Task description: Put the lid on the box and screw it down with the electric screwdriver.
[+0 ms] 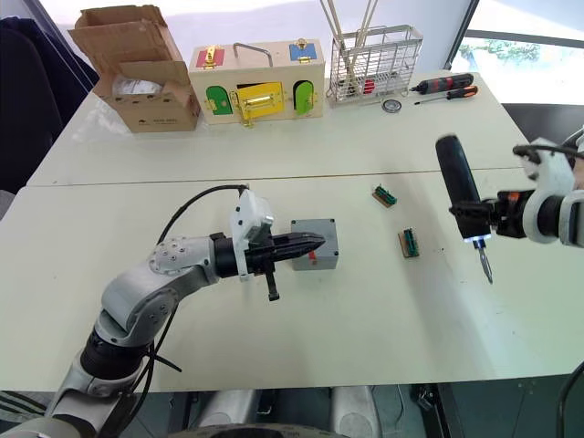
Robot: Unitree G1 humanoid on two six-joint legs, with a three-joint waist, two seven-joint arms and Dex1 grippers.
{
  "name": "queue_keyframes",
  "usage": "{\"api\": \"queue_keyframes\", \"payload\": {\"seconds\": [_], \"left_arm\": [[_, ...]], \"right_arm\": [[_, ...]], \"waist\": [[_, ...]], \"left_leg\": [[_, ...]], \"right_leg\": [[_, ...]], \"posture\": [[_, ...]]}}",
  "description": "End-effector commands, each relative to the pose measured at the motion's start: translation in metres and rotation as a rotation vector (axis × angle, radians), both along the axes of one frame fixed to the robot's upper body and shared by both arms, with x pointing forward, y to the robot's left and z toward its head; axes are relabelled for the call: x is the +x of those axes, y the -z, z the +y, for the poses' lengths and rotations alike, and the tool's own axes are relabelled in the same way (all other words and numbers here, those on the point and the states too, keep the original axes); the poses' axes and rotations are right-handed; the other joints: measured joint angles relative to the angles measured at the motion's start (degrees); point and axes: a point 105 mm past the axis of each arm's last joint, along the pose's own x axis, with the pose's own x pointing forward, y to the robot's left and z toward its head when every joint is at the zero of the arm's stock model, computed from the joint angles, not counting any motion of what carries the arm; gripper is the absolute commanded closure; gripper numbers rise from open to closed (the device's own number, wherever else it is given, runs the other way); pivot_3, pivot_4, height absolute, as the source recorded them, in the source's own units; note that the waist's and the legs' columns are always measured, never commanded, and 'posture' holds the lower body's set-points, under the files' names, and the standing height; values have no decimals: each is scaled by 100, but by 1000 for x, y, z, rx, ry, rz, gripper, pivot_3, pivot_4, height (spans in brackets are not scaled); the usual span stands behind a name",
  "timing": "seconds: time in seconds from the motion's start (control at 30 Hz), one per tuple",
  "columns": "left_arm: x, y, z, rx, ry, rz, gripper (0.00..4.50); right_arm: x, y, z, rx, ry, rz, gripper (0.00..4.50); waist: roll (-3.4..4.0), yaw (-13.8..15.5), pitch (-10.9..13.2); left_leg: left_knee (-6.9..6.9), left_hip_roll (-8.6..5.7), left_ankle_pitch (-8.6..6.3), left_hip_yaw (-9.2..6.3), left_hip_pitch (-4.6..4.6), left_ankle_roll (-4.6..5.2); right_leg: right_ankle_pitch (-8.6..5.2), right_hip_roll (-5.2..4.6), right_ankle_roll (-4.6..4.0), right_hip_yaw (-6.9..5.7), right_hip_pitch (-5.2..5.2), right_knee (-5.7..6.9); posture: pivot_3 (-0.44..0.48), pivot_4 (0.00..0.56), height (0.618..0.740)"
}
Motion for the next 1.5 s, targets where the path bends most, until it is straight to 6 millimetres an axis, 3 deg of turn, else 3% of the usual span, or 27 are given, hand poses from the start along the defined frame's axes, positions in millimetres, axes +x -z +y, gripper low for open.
{"api": "queue_keyframes", "payload": {"seconds": [0.03,0.27,0.53,0.6,0.77,0.9,1.0,1.07,1.17,1.3,1.5], "left_arm": [[-10,-12,-2,-22,21,-62,4500],[-10,-8,4,-5,-9,-54,4500],[-4,-3,9,5,-50,-37,4500],[0,-1,11,-5,-77,-24,4500],[14,-8,20,-61,-163,-32,4500],[24,-13,31,-77,-233,-49,4500],[26,-11,44,-17,-275,-56,4500],[30,-9,52,28,-307,-68,4500],[60,-1,69,142,-469,-143,4500],[57,10,68,150,-434,-73,4500],[39,42,65,118,-377,91,4500]], "right_arm": [[6,-4,-23,-20,95,-6,2576],[15,20,-42,-38,162,77,2576],[22,33,-51,-71,170,115,2576],[23,33,-53,-107,166,109,1628],[31,23,-47,-122,149,52,12],[37,1,-49,-198,135,-46,12],[53,-81,-7,-174,-48,-402,12],[47,-99,29,-121,-224,-519,12],[24,-70,82,-188,-519,-489,12],[-11,-29,134,-102,-760,-416,12],[-34,19,155,-26,-827,-325,12]], "waist": [[4,14,0],[9,15,2],[7,18,2],[6,18,2],[8,21,1],[10,22,0],[24,2,6],[35,-21,8],[-16,39,-8],[-31,62,-9],[-31,31,-9]], "left_leg": [[1,-1,0,1,0,0],[-5,0,23,0,-2,-41],[1,-2,26,0,0,-45],[3,-2,26,0,1,-45],[2,-2,31,-2,3,-53],[2,-2,32,-3,3,-56],[2,-2,32,-1,0,-57],[-1,-3,32,4,0,-56],[-8,5,33,-17,3,-58],[2,2,36,-34,0,-63],[11,-3,31,-18,0,-54]], "right_leg": [[0,0,1,1,0,-1],[7,5,14,2,-3,-8],[17,7,22,3,3,-4],[18,7,23,3,5,-5],[19,12,25,2,5,-3],[19,12,25,3,4,-1],[19,12,26,5,-2,1],[20,12,27,10,-9,6],[19,30,27,-11,-5,7],[20,11,26,-22,12,7],[23,5,32,-2,7,1]], "posture": [[0,150,734],[0,150,734],[0,150,734],[0,150,734],[0,150,734],[0,150,734],[0,150,734],[0,150,734],[0,150,734],[0,150,734],[0,150,734]]}}
